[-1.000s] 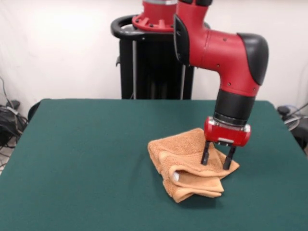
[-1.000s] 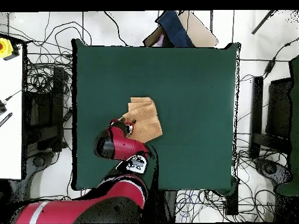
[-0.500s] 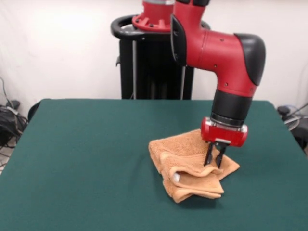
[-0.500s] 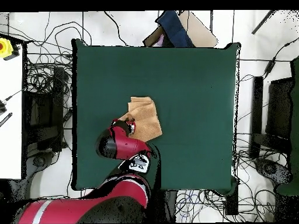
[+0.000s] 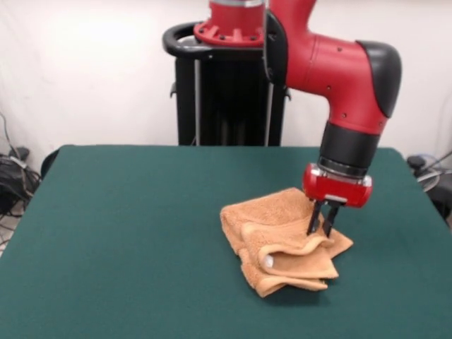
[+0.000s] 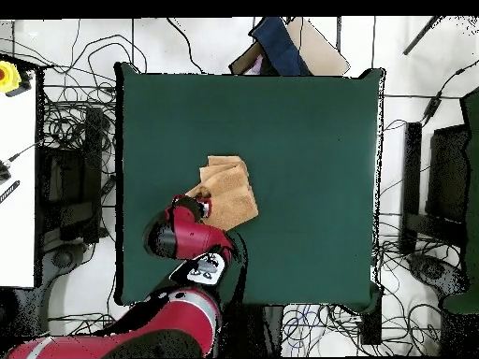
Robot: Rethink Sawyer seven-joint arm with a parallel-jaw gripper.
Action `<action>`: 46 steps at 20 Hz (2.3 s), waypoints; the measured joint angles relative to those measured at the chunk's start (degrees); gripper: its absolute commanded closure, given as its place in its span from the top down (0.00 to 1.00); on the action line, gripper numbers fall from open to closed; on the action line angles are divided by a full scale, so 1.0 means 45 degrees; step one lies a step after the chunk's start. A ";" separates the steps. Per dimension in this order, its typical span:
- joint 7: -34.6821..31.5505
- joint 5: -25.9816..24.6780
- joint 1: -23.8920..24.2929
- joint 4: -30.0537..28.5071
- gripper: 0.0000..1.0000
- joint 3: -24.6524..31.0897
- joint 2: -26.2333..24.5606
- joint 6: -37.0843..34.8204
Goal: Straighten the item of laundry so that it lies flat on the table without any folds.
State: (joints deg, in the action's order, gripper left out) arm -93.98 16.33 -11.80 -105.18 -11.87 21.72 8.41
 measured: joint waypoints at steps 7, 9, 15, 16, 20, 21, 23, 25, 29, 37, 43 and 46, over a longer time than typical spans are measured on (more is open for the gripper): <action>0.0000 -0.0471 0.1099 -0.1104 0.00 0.0386 0.1700 -0.1186; 0.0000 -0.0853 0.1690 -0.1609 0.00 0.0555 0.2331 -0.1334; -0.0003 -0.2315 0.3751 -0.3214 0.00 0.1077 0.3876 -0.1345; 0.0000 -0.2511 0.3995 -0.3396 0.00 0.1117 0.4005 -0.1345; 0.0000 -0.3173 0.4709 -0.3906 0.00 0.1303 0.4238 -0.1339; 0.0000 -0.3395 0.4920 -0.4050 0.00 0.1398 0.4242 -0.1342; 0.0000 -0.3871 0.5331 -0.4336 0.00 0.1571 0.4190 -0.1302; 0.0000 -0.4418 0.5715 -0.4676 0.00 0.1742 0.4088 -0.1115; 0.0000 -0.5781 0.6338 -0.5425 0.00 0.1821 0.3669 -0.0168; 0.0000 -0.7992 0.6959 -0.6001 0.00 0.1609 0.1942 0.2534; 0.0000 -0.8627 0.7073 -0.6047 1.00 0.1628 0.0708 0.4008; 0.0000 -0.8624 0.7220 -0.6379 1.00 0.1767 0.0959 0.3667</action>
State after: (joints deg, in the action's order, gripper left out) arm -93.98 -22.48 20.69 -133.89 -3.92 26.04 24.91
